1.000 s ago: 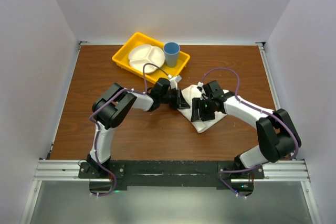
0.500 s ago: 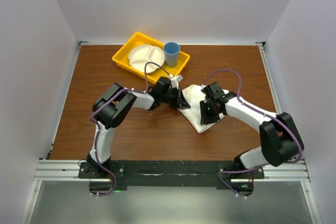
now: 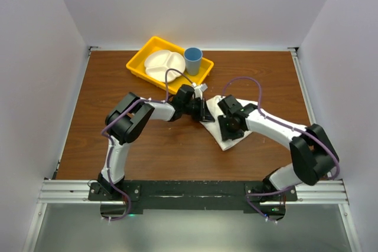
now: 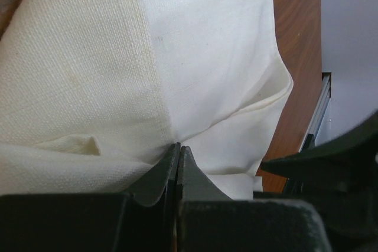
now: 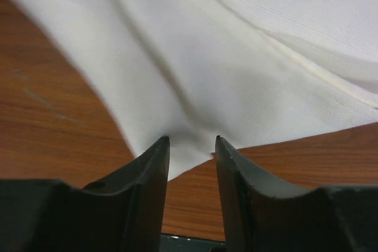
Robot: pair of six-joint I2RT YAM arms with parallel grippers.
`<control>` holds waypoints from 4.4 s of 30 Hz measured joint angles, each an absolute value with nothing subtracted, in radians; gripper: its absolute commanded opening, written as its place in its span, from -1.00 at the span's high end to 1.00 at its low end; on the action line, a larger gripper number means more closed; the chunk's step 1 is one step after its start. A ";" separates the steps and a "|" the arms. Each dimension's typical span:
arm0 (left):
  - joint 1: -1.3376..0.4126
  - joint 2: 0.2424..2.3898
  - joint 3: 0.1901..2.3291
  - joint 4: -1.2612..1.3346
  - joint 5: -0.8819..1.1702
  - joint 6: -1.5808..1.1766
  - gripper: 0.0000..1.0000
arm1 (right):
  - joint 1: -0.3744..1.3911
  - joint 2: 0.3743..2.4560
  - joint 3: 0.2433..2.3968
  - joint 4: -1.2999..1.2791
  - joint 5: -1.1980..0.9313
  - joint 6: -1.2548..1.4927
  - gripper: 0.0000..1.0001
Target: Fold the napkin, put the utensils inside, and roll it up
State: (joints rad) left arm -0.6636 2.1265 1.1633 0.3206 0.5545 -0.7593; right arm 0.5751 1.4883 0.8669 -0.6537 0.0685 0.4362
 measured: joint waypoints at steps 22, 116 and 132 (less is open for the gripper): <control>-0.663 2.129 1.184 0.268 0.567 -0.768 1.00 | 0.950 1.578 0.961 -0.470 0.441 0.187 -0.29; -0.723 2.048 1.408 -0.579 0.164 -1.249 1.00 | 0.413 1.569 0.598 0.020 -0.614 0.439 1.00; -0.754 2.053 1.443 -0.631 0.105 -1.265 1.00 | 0.707 1.457 0.786 -0.354 -0.067 0.370 -0.24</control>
